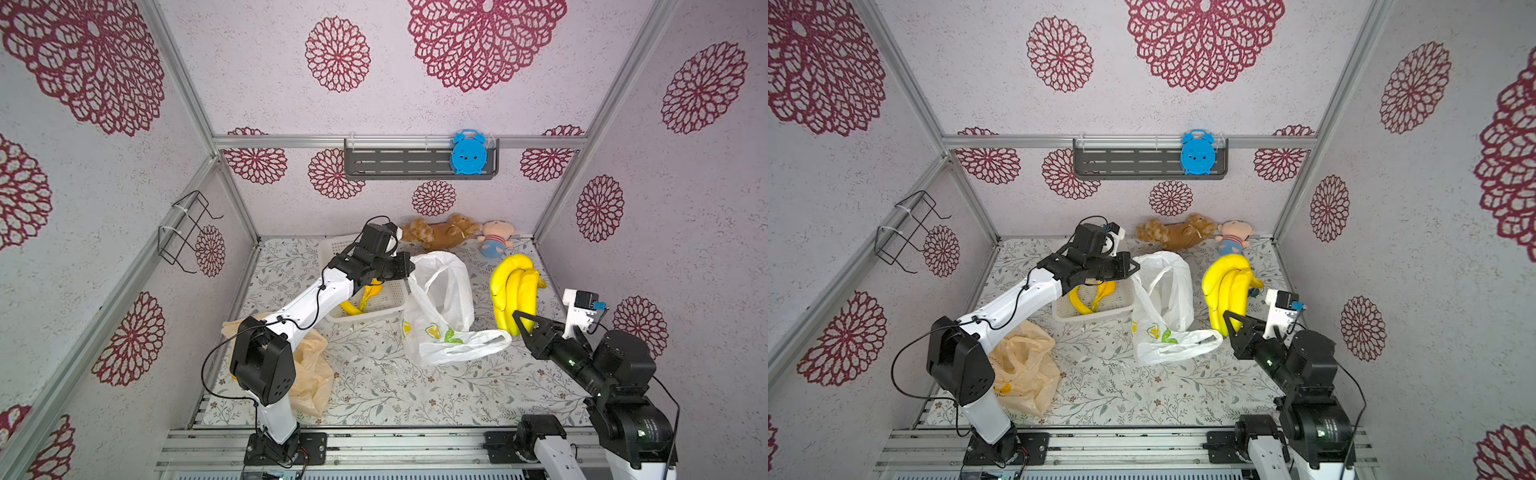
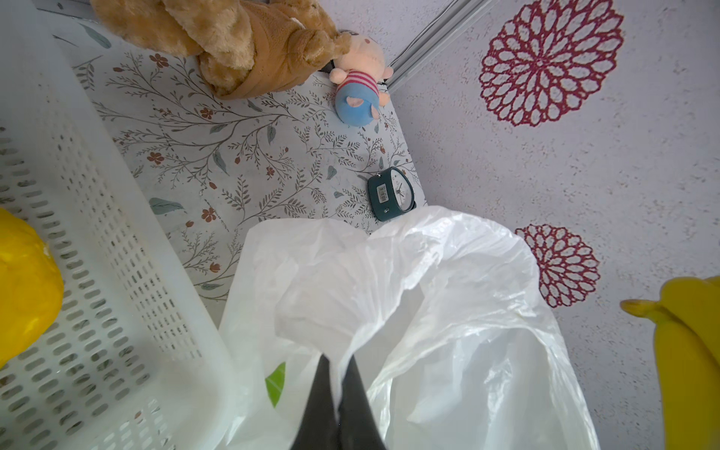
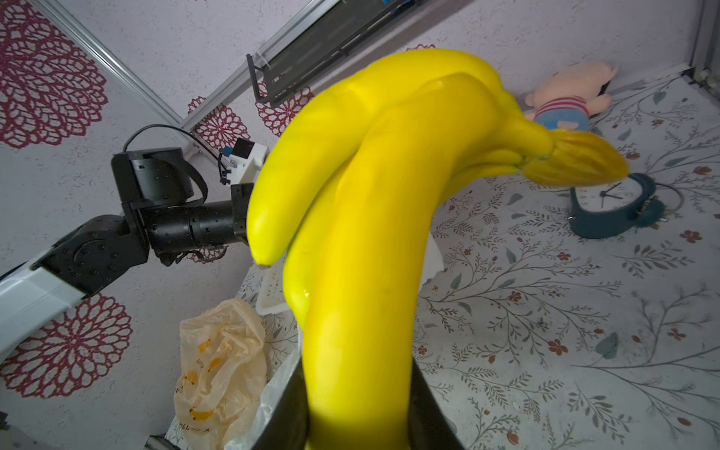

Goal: Place the banana into a plastic bag & tie a knot
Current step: Pick up the plastic bag at the center of the board, then place the banana into the plastic bag.

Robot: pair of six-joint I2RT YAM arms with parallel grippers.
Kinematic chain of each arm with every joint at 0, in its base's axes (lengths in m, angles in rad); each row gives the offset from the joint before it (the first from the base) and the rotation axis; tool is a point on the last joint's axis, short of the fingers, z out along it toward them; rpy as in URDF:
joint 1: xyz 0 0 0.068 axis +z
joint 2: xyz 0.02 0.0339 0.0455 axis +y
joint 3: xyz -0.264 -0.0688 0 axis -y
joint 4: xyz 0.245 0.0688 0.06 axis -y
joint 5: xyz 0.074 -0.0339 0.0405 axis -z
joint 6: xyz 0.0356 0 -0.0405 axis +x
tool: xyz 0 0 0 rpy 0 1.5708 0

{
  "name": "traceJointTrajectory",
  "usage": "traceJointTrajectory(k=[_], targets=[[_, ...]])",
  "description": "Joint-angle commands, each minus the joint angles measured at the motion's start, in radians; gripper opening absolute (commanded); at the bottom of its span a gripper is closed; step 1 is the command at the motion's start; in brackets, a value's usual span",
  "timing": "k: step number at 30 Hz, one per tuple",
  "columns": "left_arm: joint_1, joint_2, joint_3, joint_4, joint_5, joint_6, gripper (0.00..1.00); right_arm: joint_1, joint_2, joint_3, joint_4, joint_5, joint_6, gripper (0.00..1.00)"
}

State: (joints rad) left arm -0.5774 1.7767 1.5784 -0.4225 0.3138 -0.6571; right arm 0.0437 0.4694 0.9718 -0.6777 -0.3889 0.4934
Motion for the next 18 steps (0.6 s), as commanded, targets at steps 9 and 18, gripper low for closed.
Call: traceJointTrajectory(k=[9, 18], targets=[[0.006, -0.039, -0.052, 0.092, 0.003, 0.007, 0.0, -0.004, 0.082, 0.096, 0.107, -0.069, 0.04, 0.0], [-0.027, -0.104, -0.081, 0.113, -0.039, 0.007, 0.0, -0.004, 0.239, 0.151, 0.116, 0.153, -0.012, 0.0]])
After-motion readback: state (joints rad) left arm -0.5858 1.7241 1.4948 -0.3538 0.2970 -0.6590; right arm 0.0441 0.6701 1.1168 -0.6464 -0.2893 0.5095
